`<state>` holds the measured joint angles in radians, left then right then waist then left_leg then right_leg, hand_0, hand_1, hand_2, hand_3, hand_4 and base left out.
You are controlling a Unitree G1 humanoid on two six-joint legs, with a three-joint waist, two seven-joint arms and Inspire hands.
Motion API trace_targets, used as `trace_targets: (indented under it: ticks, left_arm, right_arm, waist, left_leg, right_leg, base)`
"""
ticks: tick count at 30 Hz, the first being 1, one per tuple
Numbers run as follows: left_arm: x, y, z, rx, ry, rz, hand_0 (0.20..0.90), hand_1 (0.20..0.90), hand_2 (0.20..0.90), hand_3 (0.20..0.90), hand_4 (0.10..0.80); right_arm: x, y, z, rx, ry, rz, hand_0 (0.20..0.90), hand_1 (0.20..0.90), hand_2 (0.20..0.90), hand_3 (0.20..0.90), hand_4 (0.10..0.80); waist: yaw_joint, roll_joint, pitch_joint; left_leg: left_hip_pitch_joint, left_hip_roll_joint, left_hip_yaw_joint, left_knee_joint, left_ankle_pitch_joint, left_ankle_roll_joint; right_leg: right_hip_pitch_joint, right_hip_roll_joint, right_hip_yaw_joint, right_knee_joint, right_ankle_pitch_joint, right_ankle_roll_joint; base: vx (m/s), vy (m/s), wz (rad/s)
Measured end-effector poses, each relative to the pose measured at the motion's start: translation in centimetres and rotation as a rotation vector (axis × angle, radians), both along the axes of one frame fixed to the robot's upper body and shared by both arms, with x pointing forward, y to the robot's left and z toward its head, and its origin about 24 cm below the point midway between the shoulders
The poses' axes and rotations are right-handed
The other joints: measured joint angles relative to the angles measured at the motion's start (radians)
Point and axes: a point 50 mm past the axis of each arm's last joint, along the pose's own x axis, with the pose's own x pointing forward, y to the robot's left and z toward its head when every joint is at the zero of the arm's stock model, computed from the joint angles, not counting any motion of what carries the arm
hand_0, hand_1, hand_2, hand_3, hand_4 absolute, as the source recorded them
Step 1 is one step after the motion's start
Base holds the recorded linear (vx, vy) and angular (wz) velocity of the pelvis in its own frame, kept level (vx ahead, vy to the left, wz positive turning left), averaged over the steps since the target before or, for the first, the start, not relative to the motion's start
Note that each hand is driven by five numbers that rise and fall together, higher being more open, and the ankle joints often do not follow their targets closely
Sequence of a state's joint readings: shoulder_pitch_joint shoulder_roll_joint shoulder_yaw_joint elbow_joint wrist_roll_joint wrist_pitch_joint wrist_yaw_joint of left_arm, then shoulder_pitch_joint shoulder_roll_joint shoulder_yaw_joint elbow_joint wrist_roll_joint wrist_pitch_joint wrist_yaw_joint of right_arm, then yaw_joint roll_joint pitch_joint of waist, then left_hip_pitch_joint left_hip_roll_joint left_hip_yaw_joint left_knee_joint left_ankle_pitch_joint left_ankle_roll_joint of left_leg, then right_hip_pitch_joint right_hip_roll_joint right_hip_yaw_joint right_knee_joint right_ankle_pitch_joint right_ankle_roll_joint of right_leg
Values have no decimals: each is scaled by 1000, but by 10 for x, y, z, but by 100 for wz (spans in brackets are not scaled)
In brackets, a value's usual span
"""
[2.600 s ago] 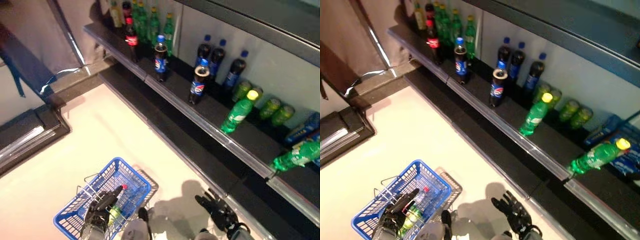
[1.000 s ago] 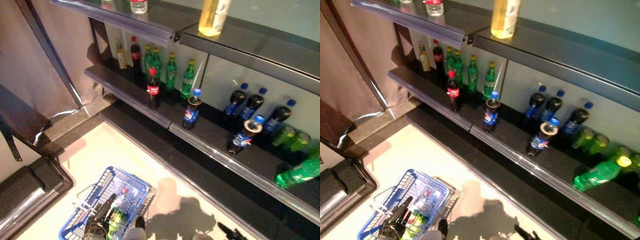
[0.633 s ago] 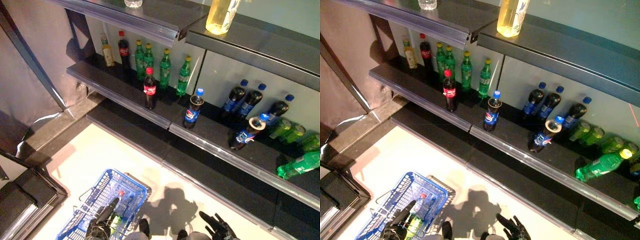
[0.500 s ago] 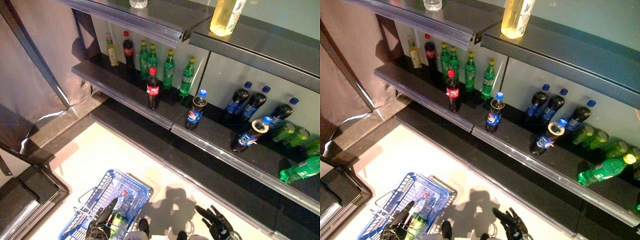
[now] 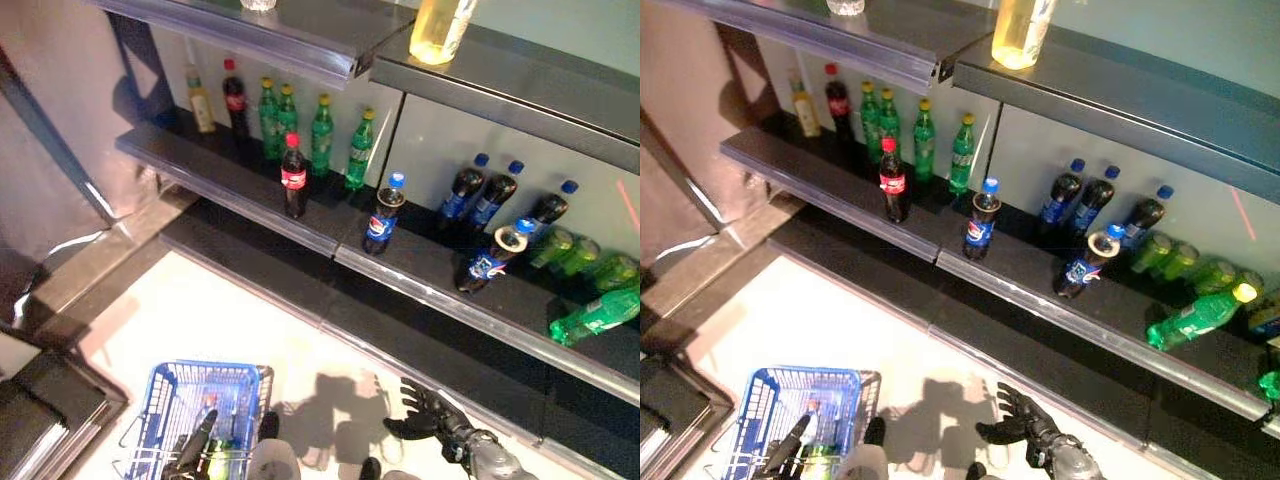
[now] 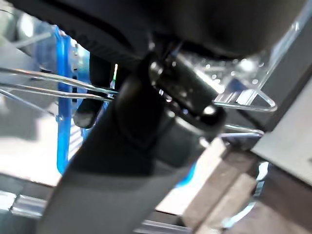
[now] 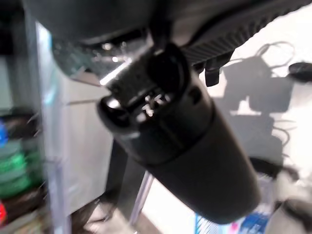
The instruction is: Pick up the drink and place into the basket.
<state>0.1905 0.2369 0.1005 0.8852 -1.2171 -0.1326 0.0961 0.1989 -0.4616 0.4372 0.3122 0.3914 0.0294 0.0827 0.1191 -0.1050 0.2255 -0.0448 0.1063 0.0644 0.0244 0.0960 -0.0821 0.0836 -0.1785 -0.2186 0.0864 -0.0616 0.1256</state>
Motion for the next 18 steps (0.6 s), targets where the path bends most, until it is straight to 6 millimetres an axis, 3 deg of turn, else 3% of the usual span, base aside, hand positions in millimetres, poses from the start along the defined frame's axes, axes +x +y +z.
trace_targets:
  ticks: [1,2,5,7,9,12,13,14,18]
  left_arm:
    - [5,4,1,15,18,-52,300,300,300,200,100]
    - [8,5,2,24,36,-103,300,300,300,200,100]
    - [0,5,1,43,80,-194,300,300,300,200,100]
    - [-11,3,-2,32,109,-196,300,300,300,200,100]
    - [-16,8,-1,44,125,-202,300,300,300,200,100]
    - [-9,14,3,73,107,-222,300,300,300,200,100]
    - [-6,17,4,83,100,-223,300,300,300,200,100]
    - [-4,13,3,69,89,-214,300,300,300,200,100]
    - [0,1,1,60,52,-184,300,300,300,200,100]
  right_arm:
    - [4,10,8,37,-40,17,900,900,900,900,800]
    - [10,19,18,56,-92,45,900,900,900,900,800]
    - [28,34,46,92,-246,141,900,900,900,900,800]
    - [41,39,64,87,-345,199,900,900,900,900,800]
    - [52,40,84,84,-436,240,900,900,900,900,800]
    - [59,38,100,67,-501,275,900,900,900,900,800]
    - [62,39,107,70,-532,289,900,900,900,900,800]
    - [65,40,114,71,-558,301,900,900,900,900,800]
    - [72,36,141,54,-680,315,900,900,900,900,800]
  waist:
    - [-6,-20,-2]
    - [-9,-20,-1]
    - [-8,-5,7]
    - [-12,10,16]
    - [-15,-5,10]
    - [-13,-32,-4]
    - [-9,-46,-8]
    - [-8,-39,-8]
    - [-5,-10,-10]
  left_leg:
    - [4,-37,8,-1,-9,23]
    - [22,-57,14,-15,-17,42]
    - [70,-81,68,-32,-32,75]
    - [92,-73,109,-49,-33,81]
    - [88,-71,130,-48,-34,83]
    - [58,-64,148,-42,-30,77]
    - [58,-65,149,-42,-23,66]
    - [64,-47,146,-44,-21,53]
    - [64,-1,137,-54,-7,18]
  right_leg:
    - [5,-40,-5,4,14,25]
    - [-5,-63,-9,41,18,28]
    - [-49,-104,-25,143,30,31]
    - [-99,-119,-23,208,36,31]
    - [-106,-104,-23,139,36,32]
    - [-91,-97,-23,43,48,18]
    - [-65,-93,-24,-16,84,22]
    - [-38,-72,-36,-58,115,32]
    - [-8,-7,-52,-132,140,5]
  base:
    - [176,226,10]
    - [205,251,0]
    - [98,113,-31]
    - [10,-82,-57]
    - [-26,-163,-28]
    - [8,-136,3]
    - [36,-105,1]
    - [41,-112,-1]
    - [24,-49,-1]
